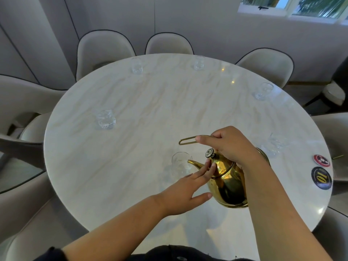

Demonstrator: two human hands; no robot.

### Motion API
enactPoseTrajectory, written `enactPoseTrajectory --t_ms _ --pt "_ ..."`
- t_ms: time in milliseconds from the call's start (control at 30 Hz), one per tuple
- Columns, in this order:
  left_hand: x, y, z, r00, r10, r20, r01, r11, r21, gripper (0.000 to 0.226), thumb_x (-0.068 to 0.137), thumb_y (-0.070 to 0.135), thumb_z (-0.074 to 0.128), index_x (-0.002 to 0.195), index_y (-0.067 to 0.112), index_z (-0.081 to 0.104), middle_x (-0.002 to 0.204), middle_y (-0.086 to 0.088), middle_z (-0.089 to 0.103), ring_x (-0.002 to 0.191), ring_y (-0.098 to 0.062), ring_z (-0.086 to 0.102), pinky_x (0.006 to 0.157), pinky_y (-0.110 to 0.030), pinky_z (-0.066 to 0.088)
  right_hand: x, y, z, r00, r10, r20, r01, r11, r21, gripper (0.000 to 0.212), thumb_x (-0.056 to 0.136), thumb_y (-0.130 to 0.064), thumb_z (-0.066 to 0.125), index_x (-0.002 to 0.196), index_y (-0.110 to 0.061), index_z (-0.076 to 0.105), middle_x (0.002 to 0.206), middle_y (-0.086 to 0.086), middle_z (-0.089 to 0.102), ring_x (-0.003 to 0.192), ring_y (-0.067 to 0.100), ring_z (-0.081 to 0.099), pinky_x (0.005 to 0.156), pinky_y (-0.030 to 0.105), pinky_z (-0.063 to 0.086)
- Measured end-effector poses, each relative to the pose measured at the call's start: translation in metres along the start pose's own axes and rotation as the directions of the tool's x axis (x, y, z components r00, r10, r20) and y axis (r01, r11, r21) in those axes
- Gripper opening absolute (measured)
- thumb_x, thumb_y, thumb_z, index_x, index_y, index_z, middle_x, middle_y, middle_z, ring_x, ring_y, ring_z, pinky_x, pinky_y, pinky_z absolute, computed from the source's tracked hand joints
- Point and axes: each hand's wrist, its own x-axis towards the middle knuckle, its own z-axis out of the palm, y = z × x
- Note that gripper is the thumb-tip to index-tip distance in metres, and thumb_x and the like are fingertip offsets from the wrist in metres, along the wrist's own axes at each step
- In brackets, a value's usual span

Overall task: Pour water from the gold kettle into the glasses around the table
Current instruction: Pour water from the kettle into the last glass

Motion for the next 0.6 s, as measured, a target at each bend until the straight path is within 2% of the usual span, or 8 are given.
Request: enactPoseTrajectory --t_ms 200,367,600 --pt "-0.0005 -0.0005 0.0008 1.0 0.0 -0.006 0.0 1.0 0.007 0.064 0.099 0.044 0.035 0.137 0.05 -0.016 0.149 0.023 -0.024 0.143 -0.011 0.018 0.113 -0.023 0.014 0.0004 -0.0004 0.0013 1.0 -0.003 0.006 0.003 1.0 0.004 0.053 0.075 -0.055 0.067 0.059 -0.005 0.054 0.053 0.006 0.035 0.056 0.023 0.039 0.058 0.032 0.035" --pt "0.0001 0.0006 -0.0003 1.0 -0.003 -0.01 0.003 1.0 0.007 0.064 0.099 0.044 0.035 0.137 0.05 -0.016 0.149 0.023 -0.024 0.143 -0.011 0.018 0.112 -0.022 0.014 0.0008 -0.0018 0.0003 1.0 -0.002 0.006 0.002 1.0 0.009 0.053 0.075 -0.053 0.068 0.055 -0.009 0.046 0.051 0.003 0.03 0.054 0.021 0.035 0.057 0.032 0.033" --pt "0.0011 0.0019 -0.0004 1.0 -0.002 -0.005 0.002 1.0 -0.001 0.064 0.099 0.043 0.036 0.137 0.049 -0.016 0.149 0.024 -0.023 0.143 -0.008 0.016 0.114 -0.023 0.013 0.0019 -0.0007 -0.0009 1.0 0.0 0.017 0.0 1.0 -0.008 0.054 0.074 -0.055 0.067 0.058 -0.008 0.048 0.057 0.009 0.034 0.056 0.022 0.037 0.057 0.032 0.034"
